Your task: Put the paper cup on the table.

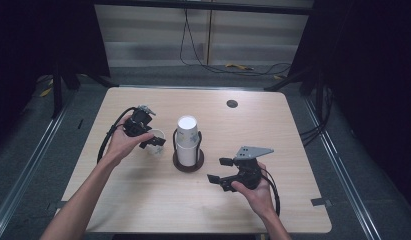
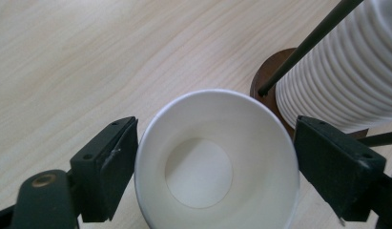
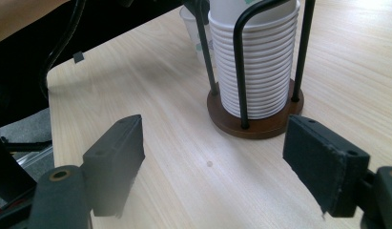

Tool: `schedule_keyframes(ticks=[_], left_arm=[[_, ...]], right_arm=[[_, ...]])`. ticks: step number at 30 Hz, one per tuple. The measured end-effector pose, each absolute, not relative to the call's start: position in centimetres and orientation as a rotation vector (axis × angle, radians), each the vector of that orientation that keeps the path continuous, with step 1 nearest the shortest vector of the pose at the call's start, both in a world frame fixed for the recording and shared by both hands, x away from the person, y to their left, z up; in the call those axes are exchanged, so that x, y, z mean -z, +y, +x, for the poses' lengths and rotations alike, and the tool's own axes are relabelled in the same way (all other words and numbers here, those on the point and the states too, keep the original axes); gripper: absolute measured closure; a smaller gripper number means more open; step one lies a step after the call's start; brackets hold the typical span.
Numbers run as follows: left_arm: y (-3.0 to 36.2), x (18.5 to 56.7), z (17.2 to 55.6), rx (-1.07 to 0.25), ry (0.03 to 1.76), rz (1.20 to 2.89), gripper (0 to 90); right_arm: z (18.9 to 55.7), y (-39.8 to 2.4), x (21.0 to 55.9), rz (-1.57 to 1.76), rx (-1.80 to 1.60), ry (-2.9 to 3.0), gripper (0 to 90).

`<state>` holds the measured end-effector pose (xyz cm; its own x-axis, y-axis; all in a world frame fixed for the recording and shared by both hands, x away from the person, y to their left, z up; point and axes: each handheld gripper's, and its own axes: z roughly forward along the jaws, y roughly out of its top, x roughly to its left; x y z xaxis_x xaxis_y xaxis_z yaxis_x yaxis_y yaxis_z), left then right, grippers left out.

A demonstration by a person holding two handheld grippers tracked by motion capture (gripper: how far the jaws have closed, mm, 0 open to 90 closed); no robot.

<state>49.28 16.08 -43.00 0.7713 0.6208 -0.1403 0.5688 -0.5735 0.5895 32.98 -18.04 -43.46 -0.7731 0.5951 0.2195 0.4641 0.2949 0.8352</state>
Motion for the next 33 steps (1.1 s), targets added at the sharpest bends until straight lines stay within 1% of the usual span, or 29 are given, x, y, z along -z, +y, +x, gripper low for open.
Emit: schedule_keyframes(ticks=[8,12,15,18,22,26,33], left_arm=[[16.7,42.1,49.1,-0.131,0.876,2.275,16.5],[17.1,41.8,48.8,-0.158,0.870,2.233,16.6],[17.5,41.9,48.5,-0.204,0.867,2.202,16.8],[18.0,42.0,48.4,-0.181,0.872,2.165,16.7],[18.5,41.8,47.9,-0.196,0.849,2.159,16.1],[19.0,41.8,47.4,-0.176,0.855,2.141,16.1],[19.8,41.8,46.5,-0.212,0.834,2.091,16.2]], right_arm=[[33.0,-18.1,43.5,0.998,-1.489,2.417,21.0],[33.0,-18.2,43.5,1.003,-1.490,2.414,21.0],[33.1,-18.2,43.5,1.001,-1.492,2.410,21.0],[33.0,-18.2,43.5,1.005,-1.489,2.411,21.0],[33.1,-18.2,43.6,1.005,-1.489,2.410,21.0],[33.0,-18.2,43.5,1.007,-1.490,2.408,20.9],[33.0,-18.3,43.5,1.010,-1.490,2.403,19.8]])
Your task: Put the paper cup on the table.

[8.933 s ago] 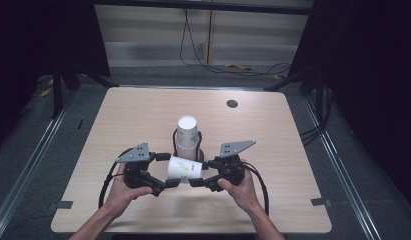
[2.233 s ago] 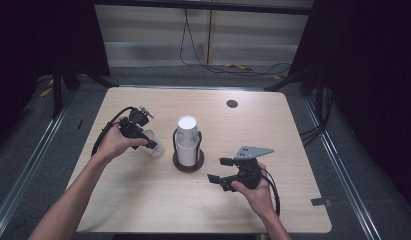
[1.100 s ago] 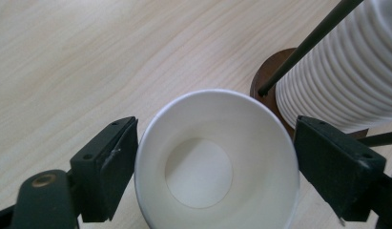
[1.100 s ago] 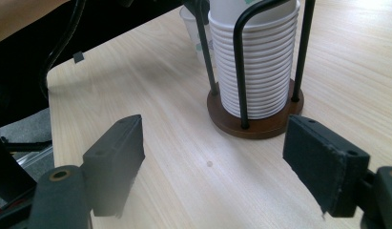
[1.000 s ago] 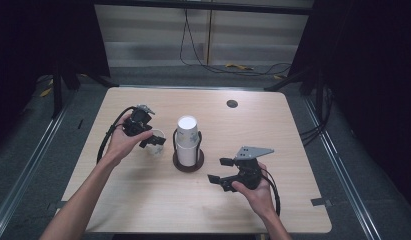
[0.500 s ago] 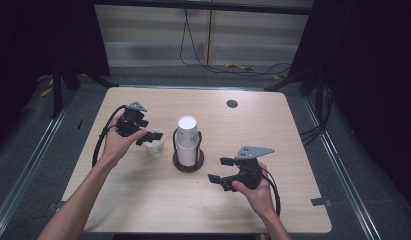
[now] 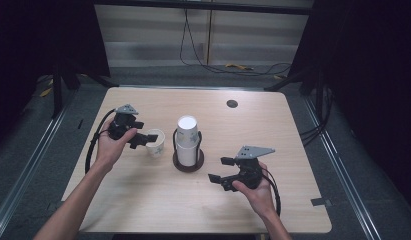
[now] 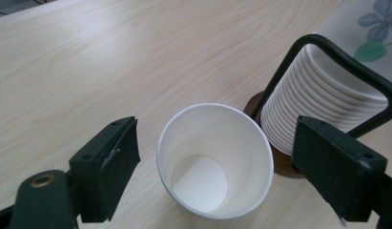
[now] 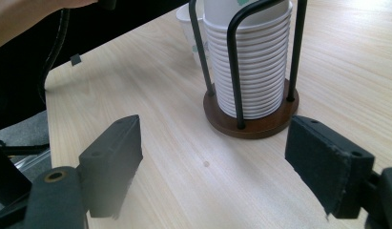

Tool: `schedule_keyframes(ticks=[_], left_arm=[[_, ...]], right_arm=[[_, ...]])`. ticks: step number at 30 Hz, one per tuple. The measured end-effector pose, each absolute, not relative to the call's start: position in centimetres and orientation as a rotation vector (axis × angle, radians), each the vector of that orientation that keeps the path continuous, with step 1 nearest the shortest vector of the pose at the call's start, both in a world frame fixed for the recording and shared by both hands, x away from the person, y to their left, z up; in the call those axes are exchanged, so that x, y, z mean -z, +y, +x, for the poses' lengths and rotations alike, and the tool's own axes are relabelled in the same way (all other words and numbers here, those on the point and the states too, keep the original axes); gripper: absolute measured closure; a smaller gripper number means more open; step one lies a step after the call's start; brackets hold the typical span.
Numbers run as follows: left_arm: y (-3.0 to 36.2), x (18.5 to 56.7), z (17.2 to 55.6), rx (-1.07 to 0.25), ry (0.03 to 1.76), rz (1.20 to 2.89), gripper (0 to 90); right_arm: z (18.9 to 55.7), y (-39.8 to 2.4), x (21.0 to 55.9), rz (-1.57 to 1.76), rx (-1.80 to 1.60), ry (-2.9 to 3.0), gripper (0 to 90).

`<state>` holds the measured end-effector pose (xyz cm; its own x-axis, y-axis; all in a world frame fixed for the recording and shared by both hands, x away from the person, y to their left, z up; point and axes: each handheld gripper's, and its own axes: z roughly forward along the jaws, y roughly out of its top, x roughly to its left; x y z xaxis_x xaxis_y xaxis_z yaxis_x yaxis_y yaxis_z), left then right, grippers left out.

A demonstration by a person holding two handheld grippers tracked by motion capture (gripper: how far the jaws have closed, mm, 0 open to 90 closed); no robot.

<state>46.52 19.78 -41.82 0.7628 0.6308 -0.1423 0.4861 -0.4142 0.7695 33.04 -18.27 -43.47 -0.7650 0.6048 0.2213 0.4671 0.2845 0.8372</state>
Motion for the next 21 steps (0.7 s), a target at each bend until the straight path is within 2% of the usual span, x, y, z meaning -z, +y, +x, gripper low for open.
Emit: schedule_keyframes(ticks=[21], left_arm=[[21.4,41.8,42.7,-0.220,0.770,1.964,16.4]], right_arm=[[33.3,-18.3,43.7,1.034,-1.472,2.399,15.5]])
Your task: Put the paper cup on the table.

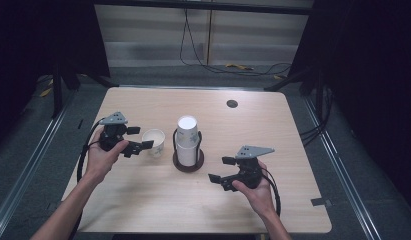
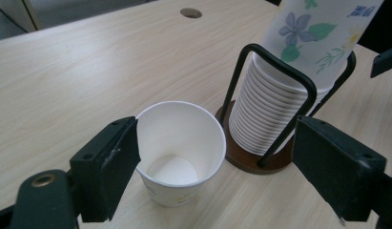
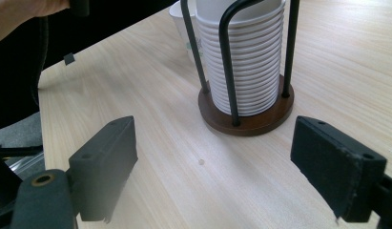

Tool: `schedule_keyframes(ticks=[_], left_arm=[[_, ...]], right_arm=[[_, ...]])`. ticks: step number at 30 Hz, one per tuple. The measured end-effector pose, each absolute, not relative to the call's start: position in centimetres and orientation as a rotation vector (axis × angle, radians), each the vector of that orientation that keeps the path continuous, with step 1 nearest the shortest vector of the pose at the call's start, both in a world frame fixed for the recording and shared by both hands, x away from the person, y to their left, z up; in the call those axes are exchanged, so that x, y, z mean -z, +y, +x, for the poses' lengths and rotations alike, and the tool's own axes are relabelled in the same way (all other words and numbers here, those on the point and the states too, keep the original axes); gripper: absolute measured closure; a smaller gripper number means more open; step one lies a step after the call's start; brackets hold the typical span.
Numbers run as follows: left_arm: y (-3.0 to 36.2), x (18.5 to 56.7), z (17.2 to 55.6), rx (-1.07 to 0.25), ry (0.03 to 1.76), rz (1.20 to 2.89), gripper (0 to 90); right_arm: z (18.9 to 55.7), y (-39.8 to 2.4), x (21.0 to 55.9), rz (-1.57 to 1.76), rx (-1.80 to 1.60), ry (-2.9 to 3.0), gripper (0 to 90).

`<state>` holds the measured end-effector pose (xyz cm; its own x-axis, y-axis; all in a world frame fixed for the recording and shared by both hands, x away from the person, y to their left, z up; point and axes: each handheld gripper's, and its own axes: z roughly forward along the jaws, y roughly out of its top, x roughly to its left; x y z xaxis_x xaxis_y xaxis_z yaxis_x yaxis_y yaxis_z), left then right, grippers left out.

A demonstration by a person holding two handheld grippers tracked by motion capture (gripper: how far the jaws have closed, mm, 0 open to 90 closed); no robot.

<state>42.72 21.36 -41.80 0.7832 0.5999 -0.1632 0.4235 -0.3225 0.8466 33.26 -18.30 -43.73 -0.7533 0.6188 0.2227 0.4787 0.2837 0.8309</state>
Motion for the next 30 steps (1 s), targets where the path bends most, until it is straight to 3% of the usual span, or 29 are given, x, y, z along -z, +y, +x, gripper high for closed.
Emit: schedule_keyframes(ticks=[19,27,30], left_arm=[[21.2,43.9,38.6,-0.273,0.723,2.015,16.5],[21.0,45.6,37.2,-0.194,0.754,1.972,16.5],[21.0,45.7,36.5,-0.249,0.731,2.018,16.5]], right_arm=[[33.1,-18.1,43.7,1.036,-1.434,2.400,15.0],[33.2,-18.1,43.9,1.044,-1.420,2.398,15.0],[33.1,-18.1,44.0,1.043,-1.415,2.396,15.0]])
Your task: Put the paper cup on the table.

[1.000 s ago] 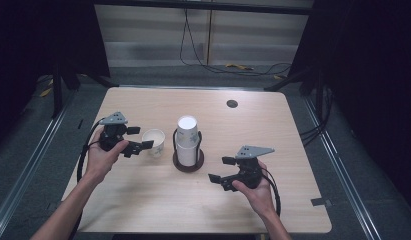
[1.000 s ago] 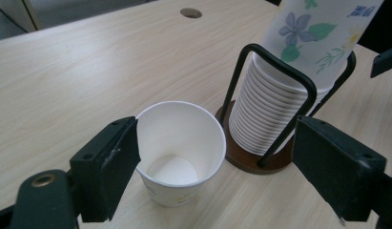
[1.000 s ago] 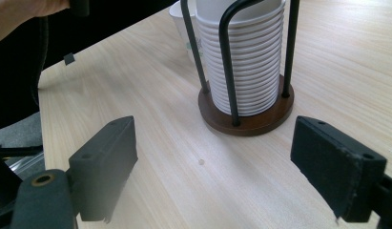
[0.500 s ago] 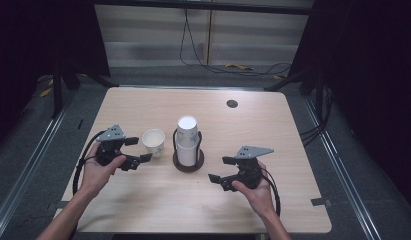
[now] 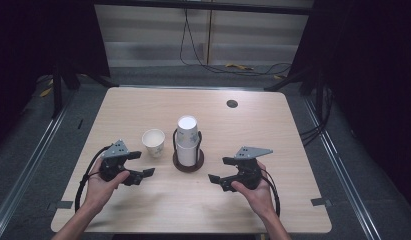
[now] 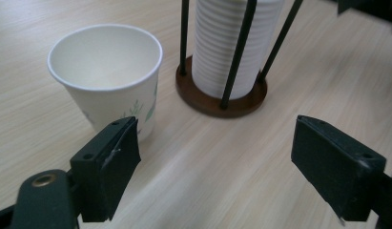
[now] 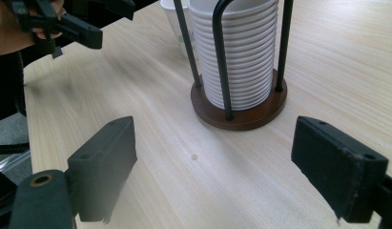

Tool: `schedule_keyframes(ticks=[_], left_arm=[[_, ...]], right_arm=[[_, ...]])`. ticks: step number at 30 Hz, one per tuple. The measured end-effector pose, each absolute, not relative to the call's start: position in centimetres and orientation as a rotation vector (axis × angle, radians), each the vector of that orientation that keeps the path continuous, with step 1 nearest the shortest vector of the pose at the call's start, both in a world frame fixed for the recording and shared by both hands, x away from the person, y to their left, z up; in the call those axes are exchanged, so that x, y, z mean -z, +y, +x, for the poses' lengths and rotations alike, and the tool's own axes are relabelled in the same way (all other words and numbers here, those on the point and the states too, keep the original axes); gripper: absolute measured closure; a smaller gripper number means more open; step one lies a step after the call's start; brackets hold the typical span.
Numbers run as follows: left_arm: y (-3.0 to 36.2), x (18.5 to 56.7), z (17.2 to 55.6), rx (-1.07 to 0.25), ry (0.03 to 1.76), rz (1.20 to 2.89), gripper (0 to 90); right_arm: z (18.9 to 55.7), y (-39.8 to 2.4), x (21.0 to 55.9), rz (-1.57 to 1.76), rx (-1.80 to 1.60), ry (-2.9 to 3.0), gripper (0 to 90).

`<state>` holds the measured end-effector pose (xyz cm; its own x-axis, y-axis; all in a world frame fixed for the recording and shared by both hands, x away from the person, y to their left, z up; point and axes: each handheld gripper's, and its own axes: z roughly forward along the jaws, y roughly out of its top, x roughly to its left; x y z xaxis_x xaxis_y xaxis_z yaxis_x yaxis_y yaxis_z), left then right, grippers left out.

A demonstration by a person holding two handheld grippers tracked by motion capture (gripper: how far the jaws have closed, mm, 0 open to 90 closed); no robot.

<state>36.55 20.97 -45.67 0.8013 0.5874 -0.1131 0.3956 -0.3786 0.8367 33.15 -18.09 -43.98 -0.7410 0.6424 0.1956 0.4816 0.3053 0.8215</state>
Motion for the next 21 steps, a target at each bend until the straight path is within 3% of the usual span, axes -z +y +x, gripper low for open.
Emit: schedule_keyframes(ticks=[18,21], left_arm=[[21.1,48.5,34.5,-0.175,0.772,2.042,16.1],[21.9,48.3,34.1,-0.217,0.775,2.036,16.2]], right_arm=[[33.3,-18.3,44.9,1.082,-1.350,2.373,15.0],[33.3,-18.6,45.3,1.112,-1.341,2.345,15.0]])
